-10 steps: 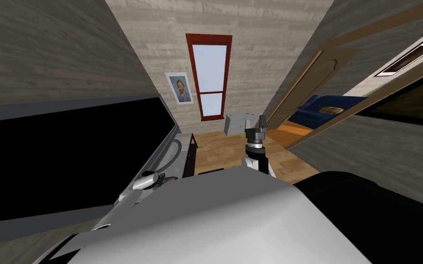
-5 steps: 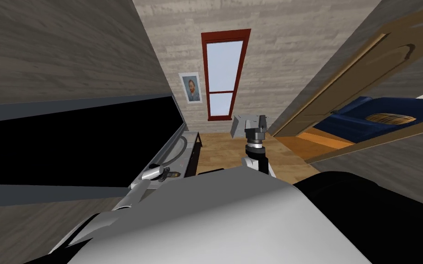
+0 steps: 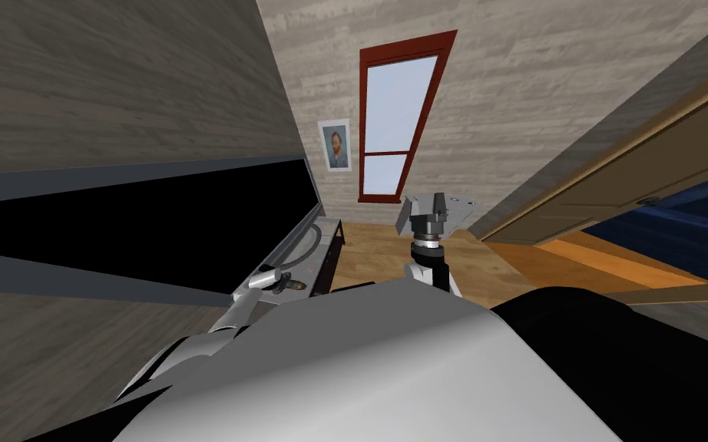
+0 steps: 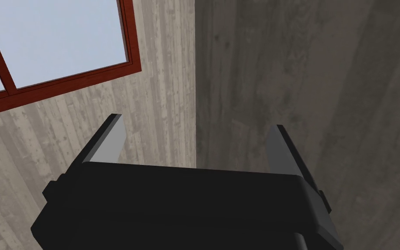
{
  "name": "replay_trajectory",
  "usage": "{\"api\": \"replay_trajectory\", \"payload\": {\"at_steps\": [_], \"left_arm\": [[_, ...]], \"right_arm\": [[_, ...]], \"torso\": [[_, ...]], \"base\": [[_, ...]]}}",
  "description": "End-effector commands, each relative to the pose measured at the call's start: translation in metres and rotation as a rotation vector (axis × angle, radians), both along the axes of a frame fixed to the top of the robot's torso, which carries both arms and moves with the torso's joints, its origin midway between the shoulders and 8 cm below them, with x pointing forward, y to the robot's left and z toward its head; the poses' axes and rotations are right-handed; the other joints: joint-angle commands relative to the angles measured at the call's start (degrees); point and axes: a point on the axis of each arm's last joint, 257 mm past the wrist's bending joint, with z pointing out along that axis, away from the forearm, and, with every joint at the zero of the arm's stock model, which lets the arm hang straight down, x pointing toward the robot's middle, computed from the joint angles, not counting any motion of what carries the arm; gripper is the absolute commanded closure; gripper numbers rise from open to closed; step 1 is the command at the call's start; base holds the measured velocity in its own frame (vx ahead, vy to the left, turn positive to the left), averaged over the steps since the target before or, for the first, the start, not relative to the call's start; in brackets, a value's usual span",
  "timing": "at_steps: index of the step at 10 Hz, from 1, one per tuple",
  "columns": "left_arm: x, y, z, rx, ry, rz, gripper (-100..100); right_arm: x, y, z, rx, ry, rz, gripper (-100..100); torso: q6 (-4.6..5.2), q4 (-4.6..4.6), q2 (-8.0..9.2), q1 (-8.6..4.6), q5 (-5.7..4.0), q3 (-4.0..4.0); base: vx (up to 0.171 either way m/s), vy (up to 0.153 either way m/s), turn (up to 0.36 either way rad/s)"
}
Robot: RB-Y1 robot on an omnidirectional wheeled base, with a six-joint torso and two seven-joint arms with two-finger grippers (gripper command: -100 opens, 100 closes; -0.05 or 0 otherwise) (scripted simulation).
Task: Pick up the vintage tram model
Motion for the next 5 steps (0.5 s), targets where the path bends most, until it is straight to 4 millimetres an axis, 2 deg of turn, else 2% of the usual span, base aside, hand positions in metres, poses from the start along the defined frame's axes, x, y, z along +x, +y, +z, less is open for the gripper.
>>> {"api": "replay_trajectory", "payload": {"at_steps": [1, 2, 3, 4, 5], "left_arm": [[0.011, -0.002, 0.003, 0.002, -0.005, -0.022, 100], [0.023, -0.014, 0.005, 0.001, 0.005, -0.069, 100], [0.03, -0.015, 0.009, 0.003, -0.004, -0.082, 100], [0.024, -0.013, 0.007, 0.002, -0.001, -0.066, 100], [0.025, -0.013, 0.007, 0.002, -0.001, -0.071, 0]], "right_arm": [[0.0, 0.0, 0.0, 0.0, 0.0, 0.0, 0], [0.0, 0.0, 0.0, 0.0, 0.0, 0.0, 0], [0.0, 0.0, 0.0, 0.0, 0.0, 0.0, 0], [0.0, 0.0, 0.0, 0.0, 0.0, 0.0, 0], [0.0, 0.0, 0.0, 0.0, 0.0, 0.0, 0]], "torso": [[0.0, 0.0, 0.0, 0.0, 0.0, 0.0], [0.09, 0.03, 0.04, 0.04, 0.0, 0.04], [-0.06, 0.02, 0.02, 0.02, -0.04, 0.02], [0.05, 0.03, 0.02, -0.04, -0.04, 0.02], [0.03, 0.04, 0.11, 0.03, -0.04, 0.07]], "base": [[0.013, -0.012, -0.003], [0.033, -0.015, 0.335], [0.039, -0.036, 0.177], [0.007, -0.007, 0.023], [0.0, 0.0, 0.0]]}}
